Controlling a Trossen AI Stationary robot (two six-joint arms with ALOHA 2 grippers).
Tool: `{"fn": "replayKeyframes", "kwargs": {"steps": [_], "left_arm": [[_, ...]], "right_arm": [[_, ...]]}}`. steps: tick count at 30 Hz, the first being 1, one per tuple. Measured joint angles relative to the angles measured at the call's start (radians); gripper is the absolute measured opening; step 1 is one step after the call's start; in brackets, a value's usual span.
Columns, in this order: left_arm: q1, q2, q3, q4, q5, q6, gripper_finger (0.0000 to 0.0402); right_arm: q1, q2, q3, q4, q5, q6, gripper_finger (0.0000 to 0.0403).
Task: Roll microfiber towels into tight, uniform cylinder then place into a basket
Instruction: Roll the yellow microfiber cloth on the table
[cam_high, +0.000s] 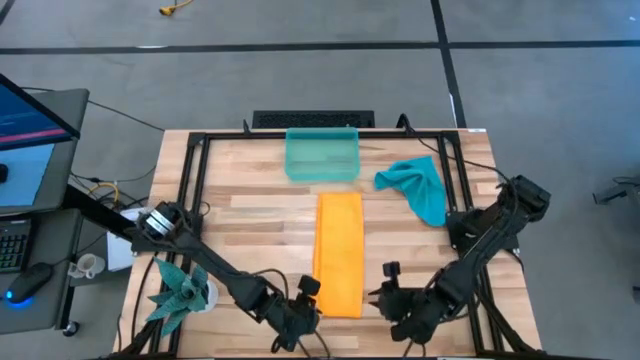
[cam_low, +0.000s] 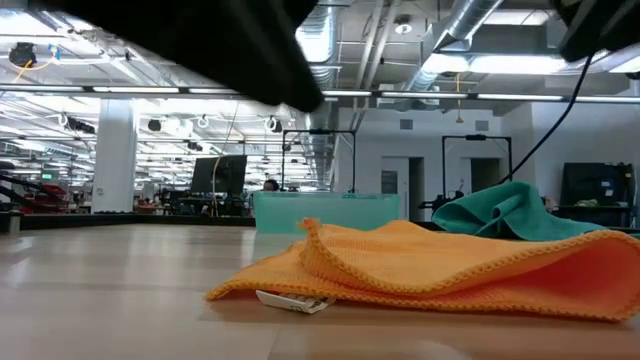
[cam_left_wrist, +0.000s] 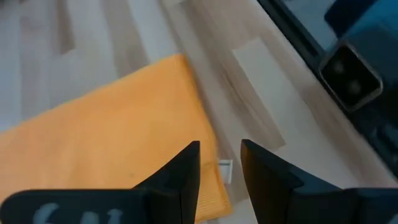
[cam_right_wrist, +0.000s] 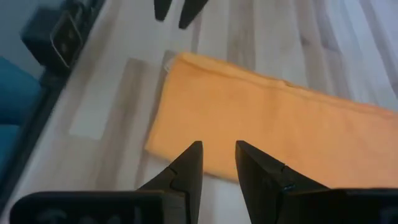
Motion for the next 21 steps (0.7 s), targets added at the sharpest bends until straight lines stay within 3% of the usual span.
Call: {"fn": "replayKeyframes", "kwargs": {"steps": [6,21], "left_arm": [[0.015,0.038,0.001,0.002,0.001,0.055,0.0109],[0.051,0.054,0.001,-0.015,0.064,-0.054,0.0109]], "right_arm": [[0.007,0.102,0.000,0.140,-0.001,-0.077,0.0120],[-0.043,0.249,0.001,0.304,-0.023,-0.131,0.0120]]}}
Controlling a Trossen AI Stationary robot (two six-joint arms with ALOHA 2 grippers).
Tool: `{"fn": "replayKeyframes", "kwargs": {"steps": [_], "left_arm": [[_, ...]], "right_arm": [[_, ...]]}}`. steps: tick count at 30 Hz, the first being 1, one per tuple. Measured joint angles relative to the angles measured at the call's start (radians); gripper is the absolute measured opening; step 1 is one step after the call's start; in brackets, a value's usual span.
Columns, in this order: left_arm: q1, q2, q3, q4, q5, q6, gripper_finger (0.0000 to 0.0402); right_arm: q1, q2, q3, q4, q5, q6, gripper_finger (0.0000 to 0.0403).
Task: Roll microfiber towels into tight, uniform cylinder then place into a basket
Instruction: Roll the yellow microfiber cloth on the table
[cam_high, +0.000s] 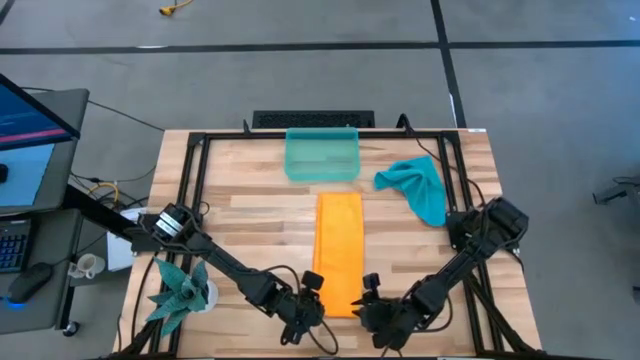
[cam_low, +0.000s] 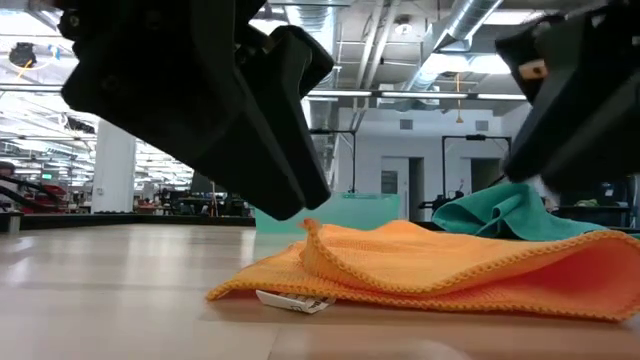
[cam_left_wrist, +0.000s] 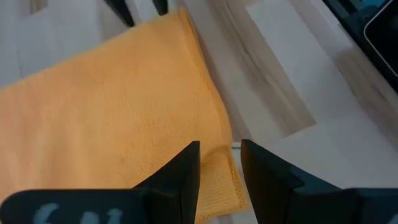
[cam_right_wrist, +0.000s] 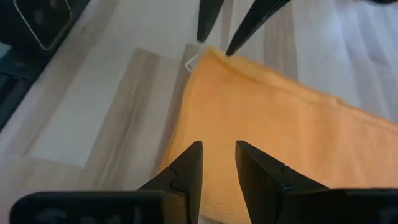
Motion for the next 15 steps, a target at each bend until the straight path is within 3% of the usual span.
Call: {"fn": "replayKeyframes", "kwargs": {"steps": [9,15], "left_arm": [[0.004,0.000,0.000,-0.001,0.000,-0.043,0.0114],[0.004,0.000,0.000,0.001,0.000,-0.051,0.0145]], "right_arm": [[-0.019,0.005,0.000,0.030,-0.037,-0.001,0.0147],[-0.036,0.004,0.000,0.054,-0.042,0.001,0.0177]]}}
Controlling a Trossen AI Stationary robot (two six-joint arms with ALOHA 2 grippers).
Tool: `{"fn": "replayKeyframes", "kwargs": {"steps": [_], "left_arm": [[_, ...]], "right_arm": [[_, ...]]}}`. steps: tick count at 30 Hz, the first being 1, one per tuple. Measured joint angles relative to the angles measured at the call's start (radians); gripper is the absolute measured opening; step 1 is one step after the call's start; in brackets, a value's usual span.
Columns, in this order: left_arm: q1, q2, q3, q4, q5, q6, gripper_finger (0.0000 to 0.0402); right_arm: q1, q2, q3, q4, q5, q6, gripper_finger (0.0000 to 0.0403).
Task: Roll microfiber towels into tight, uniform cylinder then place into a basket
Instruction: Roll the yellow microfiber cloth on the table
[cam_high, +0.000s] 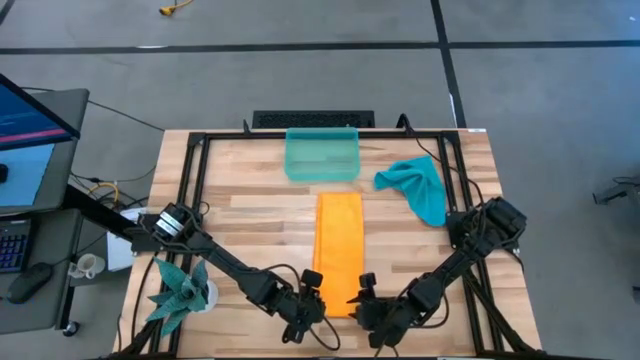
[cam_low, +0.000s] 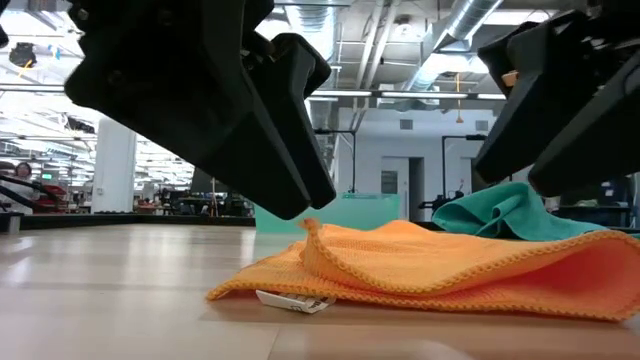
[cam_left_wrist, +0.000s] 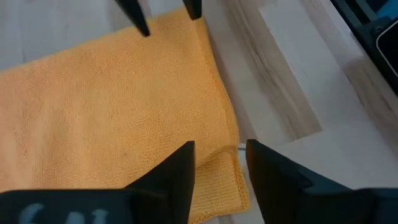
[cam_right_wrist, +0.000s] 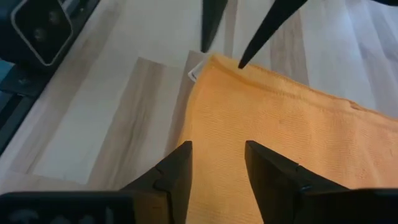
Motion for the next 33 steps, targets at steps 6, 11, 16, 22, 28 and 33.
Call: {"fn": "replayKeyframes", "kwargs": {"steps": [6,11,16,22,28,33], "left_arm": [[0.000,0.004,0.000,0.002,0.000,-0.026,0.0179],[0.000,0.049,0.002,0.044,0.019,0.009,0.0188],[0.003,0.061,0.001,0.034,0.014,0.061,0.0184],[0.014,0.070,0.002,0.012,0.027,0.024,0.0183],[0.030,0.074,0.004,-0.009,0.037,-0.024,0.0182],[0.032,0.075,0.003,-0.014,0.035,-0.034,0.0182]], "right_arm": [[0.000,0.000,0.000,0.000,-0.032,0.000,0.0189],[-0.007,-0.001,0.000,-0.005,-0.078,-0.003,0.0188],[-0.024,-0.001,0.000,-0.008,-0.156,-0.005,0.0185],[-0.035,-0.001,0.000,-0.040,-0.207,-0.001,0.0185],[-0.029,-0.001,0.000,-0.058,-0.210,-0.001,0.0183],[-0.019,-0.001,0.000,-0.090,-0.224,0.004,0.0185]]}}
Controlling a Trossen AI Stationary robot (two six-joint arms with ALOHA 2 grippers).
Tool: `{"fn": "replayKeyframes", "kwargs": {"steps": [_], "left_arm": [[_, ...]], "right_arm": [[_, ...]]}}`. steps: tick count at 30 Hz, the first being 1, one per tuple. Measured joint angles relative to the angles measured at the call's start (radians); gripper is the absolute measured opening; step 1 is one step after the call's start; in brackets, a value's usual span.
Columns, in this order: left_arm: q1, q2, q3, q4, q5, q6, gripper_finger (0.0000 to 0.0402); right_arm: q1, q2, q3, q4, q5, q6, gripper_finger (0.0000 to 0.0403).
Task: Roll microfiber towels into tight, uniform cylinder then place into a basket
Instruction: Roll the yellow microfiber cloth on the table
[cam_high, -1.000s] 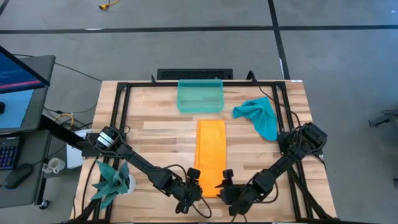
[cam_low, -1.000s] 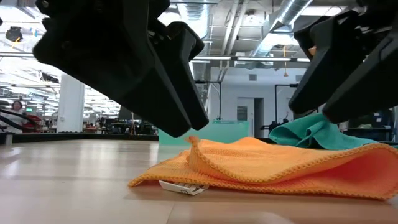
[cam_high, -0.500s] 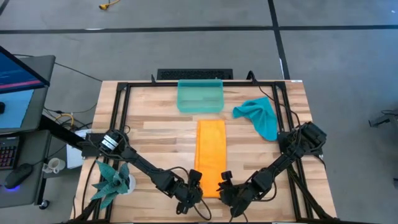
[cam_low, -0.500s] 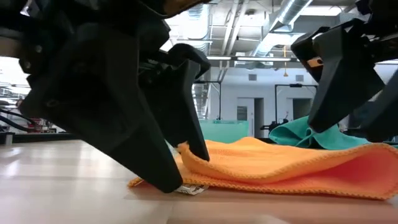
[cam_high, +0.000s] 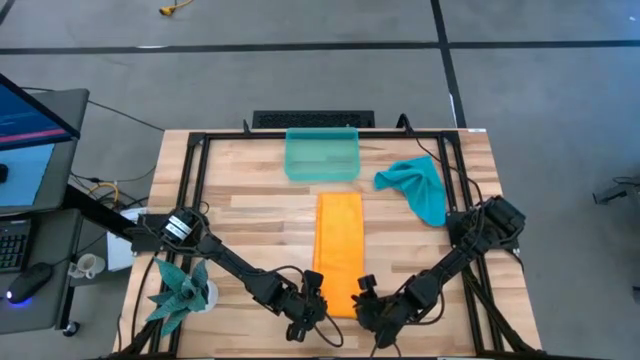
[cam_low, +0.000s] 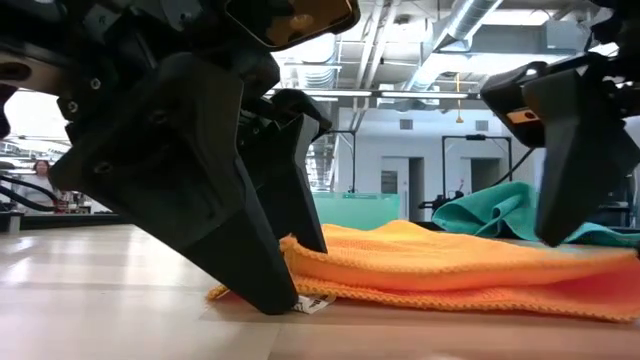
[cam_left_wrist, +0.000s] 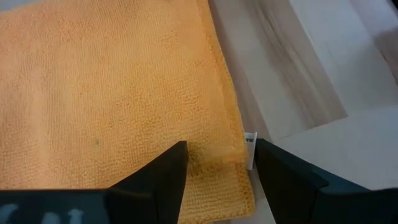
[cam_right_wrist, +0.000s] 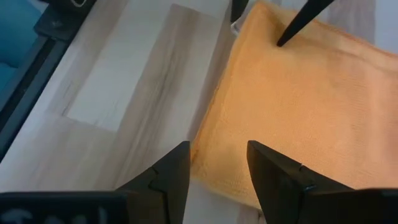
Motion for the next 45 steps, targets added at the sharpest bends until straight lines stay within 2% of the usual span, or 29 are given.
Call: {"fn": "replayKeyframes", "kwargs": {"steps": [5,16,25,30,41,45], "left_arm": [[0.000,0.001,-0.001,-0.001,-0.002,-0.015,0.0167],[0.001,0.003,-0.002,0.000,-0.008,-0.015,0.0095],[0.003,0.004,-0.003,0.009,0.007,-0.007,0.0052],[0.004,0.004,-0.003,0.011,0.008,0.006,0.0035],[0.002,0.007,0.018,-0.020,0.011,0.034,0.0013],[-0.010,0.011,0.067,-0.105,-0.012,0.033,0.0011]], "right_arm": [[0.008,0.000,0.000,0.003,-0.012,0.022,0.0182],[0.006,0.037,-0.001,0.021,-0.014,0.023,0.0183],[0.006,0.068,0.003,0.044,-0.014,0.047,0.0173],[0.006,0.069,0.003,0.042,-0.022,0.044,0.0141],[0.006,0.058,0.001,0.030,-0.025,0.037,0.0015],[0.006,0.042,-0.003,0.016,-0.016,0.037,0.0014]]}}
